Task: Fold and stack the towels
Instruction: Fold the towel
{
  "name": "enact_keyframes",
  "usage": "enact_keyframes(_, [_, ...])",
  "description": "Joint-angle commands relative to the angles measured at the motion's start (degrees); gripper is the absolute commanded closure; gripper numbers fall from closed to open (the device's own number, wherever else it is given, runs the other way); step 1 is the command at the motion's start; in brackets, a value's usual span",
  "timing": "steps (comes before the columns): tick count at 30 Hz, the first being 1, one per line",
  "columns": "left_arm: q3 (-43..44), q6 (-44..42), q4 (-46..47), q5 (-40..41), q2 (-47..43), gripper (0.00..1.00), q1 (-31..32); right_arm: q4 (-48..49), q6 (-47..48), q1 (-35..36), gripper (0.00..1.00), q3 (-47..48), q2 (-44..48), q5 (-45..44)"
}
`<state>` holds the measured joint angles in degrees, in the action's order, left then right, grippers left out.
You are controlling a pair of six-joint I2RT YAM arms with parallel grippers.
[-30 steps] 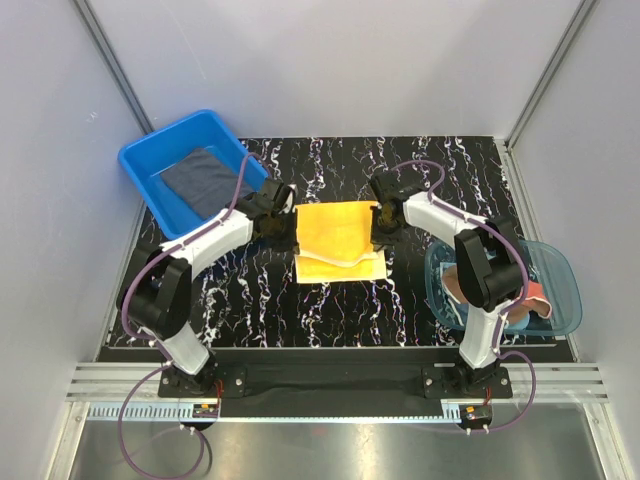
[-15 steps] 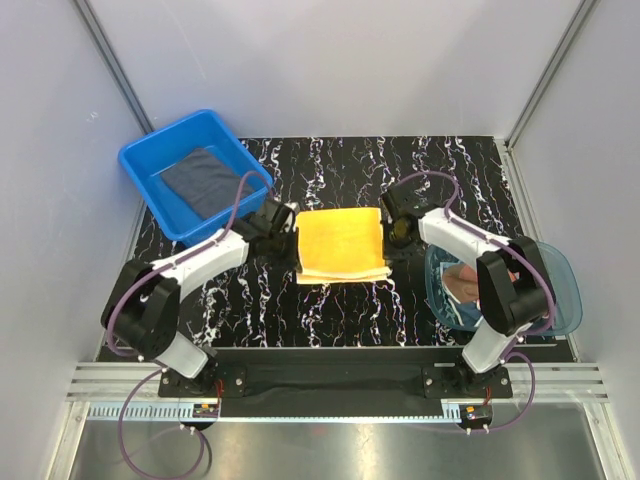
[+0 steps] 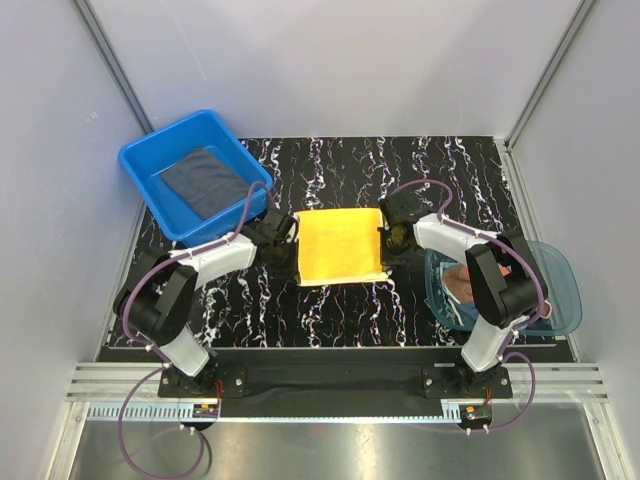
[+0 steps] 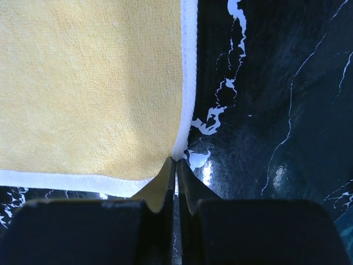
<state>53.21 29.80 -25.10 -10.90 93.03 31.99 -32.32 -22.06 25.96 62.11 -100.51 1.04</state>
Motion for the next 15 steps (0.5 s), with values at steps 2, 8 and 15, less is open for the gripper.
enact_keyframes(2, [1.7,-0.7,-1.2,3.0,0.0,0.88,0.3,0.3,-0.6,0.6,0.89,-0.6,0.6,0.4])
enact_keyframes(8, [9.8,-5.8,-8.7,4.7,-4.1,0.58,0.4,-5.4,1.3,0.7,0.59,3.6,5.7,-0.4])
enact_keyframes(15, [26.3,-15.8,-10.0,4.0,4.0,0.54,-0.3,-2.2,7.8,-0.3,0.73,10.5,1.2,11.3])
